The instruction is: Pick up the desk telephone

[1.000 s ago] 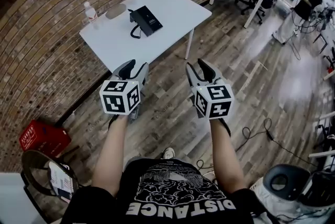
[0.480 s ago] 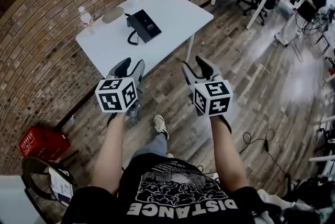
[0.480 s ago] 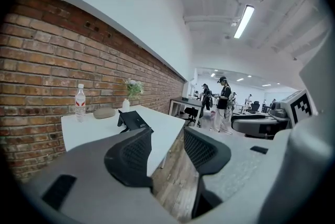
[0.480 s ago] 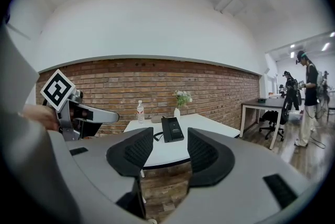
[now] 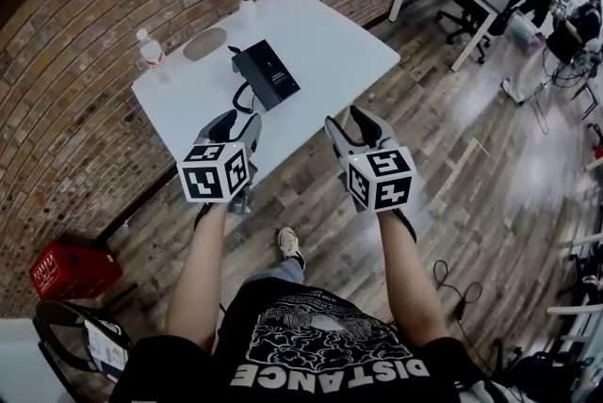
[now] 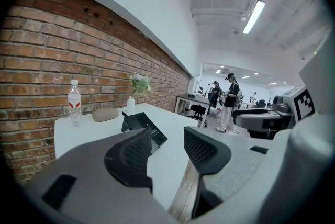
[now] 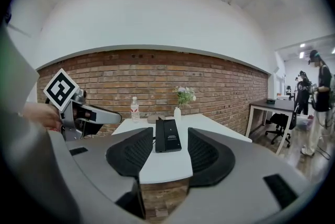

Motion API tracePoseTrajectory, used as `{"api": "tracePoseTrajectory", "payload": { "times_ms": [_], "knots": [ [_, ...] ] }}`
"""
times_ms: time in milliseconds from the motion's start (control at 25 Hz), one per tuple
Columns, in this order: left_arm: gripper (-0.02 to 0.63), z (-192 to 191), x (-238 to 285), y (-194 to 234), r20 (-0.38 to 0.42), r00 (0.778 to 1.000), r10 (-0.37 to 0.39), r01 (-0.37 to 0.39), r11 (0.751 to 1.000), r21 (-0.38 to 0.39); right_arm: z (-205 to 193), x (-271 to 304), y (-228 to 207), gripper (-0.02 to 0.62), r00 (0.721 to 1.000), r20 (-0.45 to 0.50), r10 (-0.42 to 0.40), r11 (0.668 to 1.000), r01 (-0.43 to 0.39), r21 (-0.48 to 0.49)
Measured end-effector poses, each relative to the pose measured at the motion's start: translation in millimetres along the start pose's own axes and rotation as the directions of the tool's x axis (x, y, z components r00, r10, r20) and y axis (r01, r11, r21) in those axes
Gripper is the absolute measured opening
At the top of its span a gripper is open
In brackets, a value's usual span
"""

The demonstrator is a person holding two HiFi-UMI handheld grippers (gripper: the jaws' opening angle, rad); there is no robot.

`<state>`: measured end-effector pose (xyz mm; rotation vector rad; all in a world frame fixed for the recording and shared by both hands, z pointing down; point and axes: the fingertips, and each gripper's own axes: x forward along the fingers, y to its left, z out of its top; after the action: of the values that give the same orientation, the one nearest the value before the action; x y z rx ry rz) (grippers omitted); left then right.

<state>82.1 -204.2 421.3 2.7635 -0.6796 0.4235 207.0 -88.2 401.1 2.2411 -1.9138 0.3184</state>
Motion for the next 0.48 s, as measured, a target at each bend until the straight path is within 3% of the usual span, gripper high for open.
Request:
{"api": "tracePoseTrajectory", "payload": {
  "times_ms": [480],
  "knots": [
    [0.176,28,90,84,-0.053,0.998,0.023,-0.028,0.996,-0.081,33,138,-18,0.190,0.992,-0.059,0.108,0.994,-0.110,-0.026]
  ]
}}
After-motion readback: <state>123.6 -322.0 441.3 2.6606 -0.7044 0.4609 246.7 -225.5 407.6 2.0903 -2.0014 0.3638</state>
